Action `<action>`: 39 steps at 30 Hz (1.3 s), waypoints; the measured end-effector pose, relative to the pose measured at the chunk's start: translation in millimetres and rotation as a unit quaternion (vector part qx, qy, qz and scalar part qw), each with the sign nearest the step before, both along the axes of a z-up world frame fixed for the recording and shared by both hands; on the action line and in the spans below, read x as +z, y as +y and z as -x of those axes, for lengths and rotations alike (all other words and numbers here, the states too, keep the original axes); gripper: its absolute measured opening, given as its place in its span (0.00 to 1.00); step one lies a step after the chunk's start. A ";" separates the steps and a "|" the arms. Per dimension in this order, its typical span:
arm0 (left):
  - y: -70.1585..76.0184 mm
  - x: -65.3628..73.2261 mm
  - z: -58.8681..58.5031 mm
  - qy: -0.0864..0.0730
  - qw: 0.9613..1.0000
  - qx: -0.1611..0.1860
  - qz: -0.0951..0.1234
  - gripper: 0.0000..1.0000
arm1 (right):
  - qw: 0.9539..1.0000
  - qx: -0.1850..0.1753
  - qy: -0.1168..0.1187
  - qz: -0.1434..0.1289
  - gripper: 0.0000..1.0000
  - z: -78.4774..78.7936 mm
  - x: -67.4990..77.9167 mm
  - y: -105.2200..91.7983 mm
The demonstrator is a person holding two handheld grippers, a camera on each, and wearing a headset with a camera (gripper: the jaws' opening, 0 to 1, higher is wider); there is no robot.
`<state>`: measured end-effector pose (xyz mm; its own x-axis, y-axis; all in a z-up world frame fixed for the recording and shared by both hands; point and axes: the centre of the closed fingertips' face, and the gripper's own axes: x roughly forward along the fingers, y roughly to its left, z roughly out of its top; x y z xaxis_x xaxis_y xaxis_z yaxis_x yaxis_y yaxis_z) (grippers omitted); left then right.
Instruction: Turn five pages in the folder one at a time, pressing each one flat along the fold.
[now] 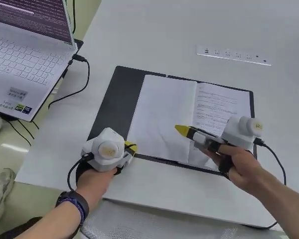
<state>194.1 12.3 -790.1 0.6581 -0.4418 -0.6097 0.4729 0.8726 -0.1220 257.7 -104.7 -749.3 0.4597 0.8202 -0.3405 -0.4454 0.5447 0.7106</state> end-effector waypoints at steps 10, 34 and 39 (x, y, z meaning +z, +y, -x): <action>-0.4 -1.0 -0.9 0.000 1.000 0.004 0.007 0.00 | 0.999 -0.036 0.000 0.000 0.16 -30.8 -4.2 -11.6; -1.3 -3.9 -3.8 0.018 1.000 -0.003 0.004 0.00 | 0.996 -0.083 -0.037 0.013 0.00 -68.5 -21.0 -21.0; -0.3 -4.8 -3.4 0.018 1.000 0.002 0.010 0.00 | 0.994 -0.101 -0.033 0.010 0.00 -81.6 -16.6 -18.3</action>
